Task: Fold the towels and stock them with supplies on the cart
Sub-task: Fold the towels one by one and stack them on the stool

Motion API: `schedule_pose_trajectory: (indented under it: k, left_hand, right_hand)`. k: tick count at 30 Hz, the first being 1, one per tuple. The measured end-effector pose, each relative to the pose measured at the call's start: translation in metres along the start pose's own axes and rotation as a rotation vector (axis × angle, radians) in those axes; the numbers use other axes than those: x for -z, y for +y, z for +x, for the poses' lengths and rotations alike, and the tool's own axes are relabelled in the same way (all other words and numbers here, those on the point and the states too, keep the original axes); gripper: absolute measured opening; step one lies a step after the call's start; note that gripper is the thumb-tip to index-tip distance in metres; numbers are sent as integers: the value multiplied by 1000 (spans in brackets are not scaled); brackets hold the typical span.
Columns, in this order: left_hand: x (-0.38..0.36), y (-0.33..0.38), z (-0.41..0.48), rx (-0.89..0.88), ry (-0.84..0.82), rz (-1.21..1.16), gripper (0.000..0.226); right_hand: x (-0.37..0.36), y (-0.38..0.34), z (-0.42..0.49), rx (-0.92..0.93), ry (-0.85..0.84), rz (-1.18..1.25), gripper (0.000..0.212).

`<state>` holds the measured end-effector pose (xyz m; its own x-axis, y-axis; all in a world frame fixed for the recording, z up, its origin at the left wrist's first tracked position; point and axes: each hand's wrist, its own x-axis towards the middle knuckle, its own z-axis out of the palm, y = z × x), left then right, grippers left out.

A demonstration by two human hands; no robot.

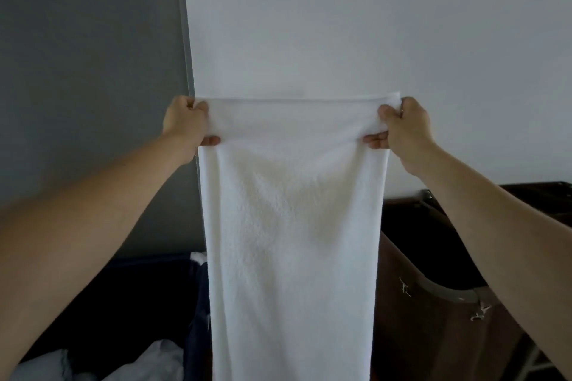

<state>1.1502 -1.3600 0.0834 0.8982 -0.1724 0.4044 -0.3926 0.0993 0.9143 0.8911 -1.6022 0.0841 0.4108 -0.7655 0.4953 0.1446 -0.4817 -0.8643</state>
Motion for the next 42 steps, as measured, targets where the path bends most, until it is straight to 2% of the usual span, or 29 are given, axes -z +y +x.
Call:
schedule_pose_trajectory:
  k: [4, 8, 11, 17, 22, 25, 30, 35, 39, 42]
  left_hand:
    - [-22, -5, 9, 71, -14, -23, 17]
    - [-33, 22, 17, -55, 88, -75, 17]
    - [-32, 43, 13, -161, 108, -120, 9]
    - [-8, 57, -14, -199, 52, -124, 12]
    - [35, 51, -67, -150, -98, -193, 7]
    - [67, 33, -120, -62, -188, -204, 6]
    - [129, -22, -225, 204, -366, -224, 3]
    - [172, -89, -310, 484, -563, -31, 4]
    - [180, -136, -342, 579, -667, 141, 14]
    - [175, -158, -340, 633, -727, 174, 14]
  right_hand:
    - [-5, 17, 17, -19, -3, 20, 14]
    - [-1, 13, 40, 88, 9, 62, 15]
    - [5, 2, 55, 153, 14, 94, 14]
    - [24, -3, 43, 177, -2, 127, 12]
    - [48, -4, -12, 144, -15, 131, 9]
    - [63, 5, -70, 80, -49, 118, 9]
    - [94, 46, -189, -146, -154, 48, 10]
    - [132, 100, -280, -384, -392, -121, 12]
    - [148, 133, -319, -530, -524, -253, 14]
    - [154, 150, -319, -532, -581, -383, 22]
